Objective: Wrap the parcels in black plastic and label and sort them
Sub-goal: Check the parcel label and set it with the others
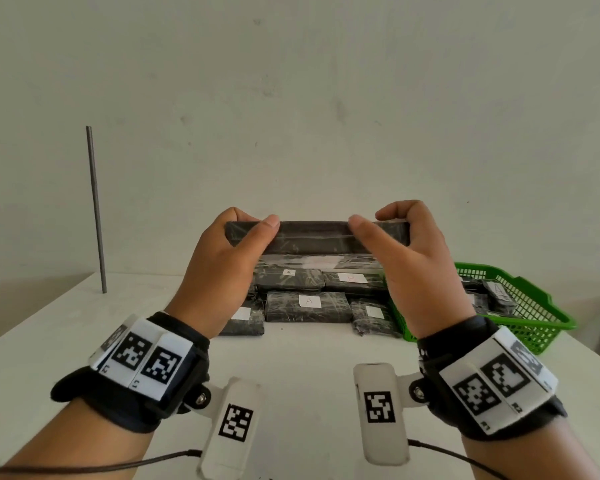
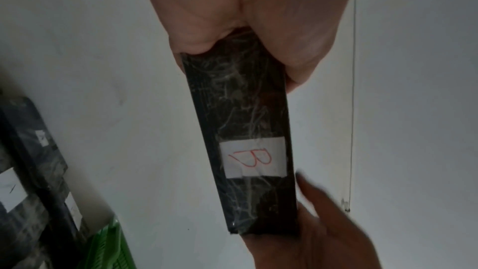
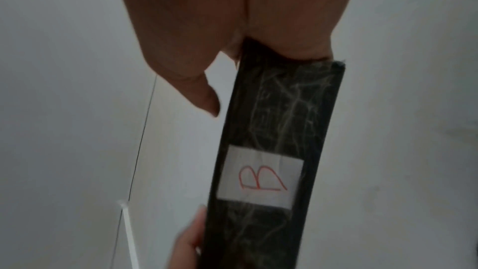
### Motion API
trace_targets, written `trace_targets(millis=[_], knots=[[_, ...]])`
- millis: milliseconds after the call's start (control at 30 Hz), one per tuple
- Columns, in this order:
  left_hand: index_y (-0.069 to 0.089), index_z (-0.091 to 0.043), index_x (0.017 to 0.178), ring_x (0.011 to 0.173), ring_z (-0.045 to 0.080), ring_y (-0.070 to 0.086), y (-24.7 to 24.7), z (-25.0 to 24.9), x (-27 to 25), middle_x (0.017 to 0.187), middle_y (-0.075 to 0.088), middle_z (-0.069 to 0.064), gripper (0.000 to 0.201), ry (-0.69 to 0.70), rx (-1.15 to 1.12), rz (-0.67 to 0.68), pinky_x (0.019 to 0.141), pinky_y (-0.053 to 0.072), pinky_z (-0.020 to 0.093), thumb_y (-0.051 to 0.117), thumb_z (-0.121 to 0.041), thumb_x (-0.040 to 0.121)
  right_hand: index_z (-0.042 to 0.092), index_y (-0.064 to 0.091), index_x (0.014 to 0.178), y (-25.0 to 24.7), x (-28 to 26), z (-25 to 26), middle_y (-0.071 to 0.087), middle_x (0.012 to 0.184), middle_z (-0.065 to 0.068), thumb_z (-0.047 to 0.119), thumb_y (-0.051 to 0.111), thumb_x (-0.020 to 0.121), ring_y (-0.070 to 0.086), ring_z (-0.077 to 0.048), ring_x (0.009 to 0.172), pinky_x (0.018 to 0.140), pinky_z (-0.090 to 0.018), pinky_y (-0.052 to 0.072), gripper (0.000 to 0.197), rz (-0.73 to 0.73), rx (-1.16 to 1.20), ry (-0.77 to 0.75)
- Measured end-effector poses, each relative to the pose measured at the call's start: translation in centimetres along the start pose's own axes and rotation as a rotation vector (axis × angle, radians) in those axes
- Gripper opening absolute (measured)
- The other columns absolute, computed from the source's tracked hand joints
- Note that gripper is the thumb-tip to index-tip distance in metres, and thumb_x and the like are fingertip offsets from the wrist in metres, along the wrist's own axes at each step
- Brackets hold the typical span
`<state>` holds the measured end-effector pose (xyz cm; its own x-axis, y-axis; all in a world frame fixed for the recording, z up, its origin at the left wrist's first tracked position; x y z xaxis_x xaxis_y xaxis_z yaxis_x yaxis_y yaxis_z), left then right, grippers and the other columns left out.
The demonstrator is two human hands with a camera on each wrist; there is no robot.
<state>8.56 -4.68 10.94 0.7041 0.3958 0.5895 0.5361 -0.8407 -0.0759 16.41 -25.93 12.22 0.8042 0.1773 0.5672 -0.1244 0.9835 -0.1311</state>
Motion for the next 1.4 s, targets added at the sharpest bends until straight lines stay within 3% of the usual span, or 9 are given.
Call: trace_targets(millis=[100,167,267,367,467,633,833,1000,1400], knots=[[0.062,-0.027,0.075,0.073,0.013,0.057,-0.8,1.4,0.7,0.075,0.060,-0.005,0.038,-0.089,-0.104,0.047,0.075,0.045,0.025,0.073,-0.062,0.084,0.028,0.063,0.111,-0.5,0.2,-1.1,0.062,0.094,-0.005,0.038,0.070,0.089,0.059,-0.021,0.088,0.091,-0.056,0.053,0.025,0.070,0.220,0.041],[0.068,-0.029,0.075,0.093,0.022,0.067,-1.3,2.4,1.1,0.090,0.070,0.003,0.030,-0.128,-0.235,0.023,0.096,0.050,0.045,0.071,-0.058,0.082,0.020,0.063,0.120,-0.6,0.1,-1.3,0.072,0.105,-0.001,0.033,0.070,0.087,0.067,-0.020,0.103,0.104,-0.046,0.052,0.036,0.189,0.318,0.032],[0.069,-0.003,0.118,0.115,0.036,0.070,-0.9,3.7,1.2,0.116,0.073,0.020,0.050,-0.222,-0.452,0.052,0.109,0.049,0.056,0.066,-0.048,0.096,0.011,0.061,0.128,-0.3,-0.4,-1.5,0.075,0.122,-0.008,0.031,0.087,0.081,0.071,-0.025,0.117,0.106,-0.041,0.056,0.057,0.295,0.270,0.013],[0.065,0.000,0.117,0.105,0.026,0.075,0.1,5.0,0.7,0.110,0.077,0.016,0.047,-0.330,-0.259,0.120,0.102,0.056,0.047,0.055,-0.043,0.101,0.010,0.067,0.116,-0.7,-0.4,-1.2,0.079,0.111,-0.008,0.027,0.083,0.078,0.075,-0.027,0.106,0.099,-0.044,0.058,0.044,0.174,0.264,-0.033],[0.074,-0.015,0.097,0.090,0.005,0.073,1.2,4.4,0.1,0.095,0.079,-0.004,0.041,-0.184,0.224,0.241,0.088,0.052,0.033,0.050,-0.047,0.102,0.009,0.067,0.106,-0.5,-0.6,-1.1,0.079,0.102,-0.009,0.021,0.083,0.070,0.077,-0.029,0.098,0.088,-0.043,0.062,0.041,0.146,0.310,-0.025],[0.068,-0.014,0.111,0.098,0.020,0.075,4.5,-0.4,-1.5,0.100,0.077,0.007,0.070,-0.125,-0.096,0.343,0.088,0.059,0.037,0.032,-0.072,0.096,0.016,0.059,0.111,2.4,-2.1,-1.4,0.078,0.103,-0.004,0.007,0.078,0.089,0.076,-0.022,0.098,0.086,-0.039,0.060,0.030,0.278,0.178,0.014],[0.046,-0.011,0.089,0.067,0.011,0.047,5.1,-2.6,-1.7,0.071,0.047,-0.006,0.025,-0.014,-0.058,0.191,0.061,0.043,0.019,0.047,-0.027,0.108,0.013,0.055,0.105,4.1,-3.1,-0.2,0.065,0.096,-0.016,0.025,0.058,0.089,0.067,-0.032,0.092,0.080,-0.055,0.055,0.020,0.358,0.560,0.155],[0.043,-0.012,0.092,0.078,0.023,0.043,5.6,-3.3,-2.1,0.084,0.043,0.007,0.022,-0.005,-0.201,0.241,0.069,0.040,0.039,0.046,-0.034,0.092,0.023,0.059,0.084,3.7,-2.3,0.5,0.052,0.088,-0.015,0.027,0.054,0.082,0.049,-0.035,0.085,0.079,-0.053,0.039,0.007,0.222,0.466,0.106],[0.042,-0.007,0.092,0.076,0.035,0.042,5.0,-3.1,-2.1,0.086,0.045,0.009,0.023,0.005,-0.222,0.215,0.068,0.041,0.043,0.038,-0.030,0.093,0.017,0.059,0.083,4.0,-2.4,1.4,0.054,0.082,-0.009,0.027,0.050,0.087,0.053,-0.028,0.082,0.076,-0.048,0.042,0.014,0.185,0.485,0.134]])
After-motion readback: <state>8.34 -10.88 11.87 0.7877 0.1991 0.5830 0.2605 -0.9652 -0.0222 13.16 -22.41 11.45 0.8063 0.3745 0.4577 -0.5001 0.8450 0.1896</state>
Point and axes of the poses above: each hand's wrist, its own x-axis towards the middle knuckle, its own y-axis out of the palm, z = x × y, the point moved 6 cm from there along x, towards the middle knuckle
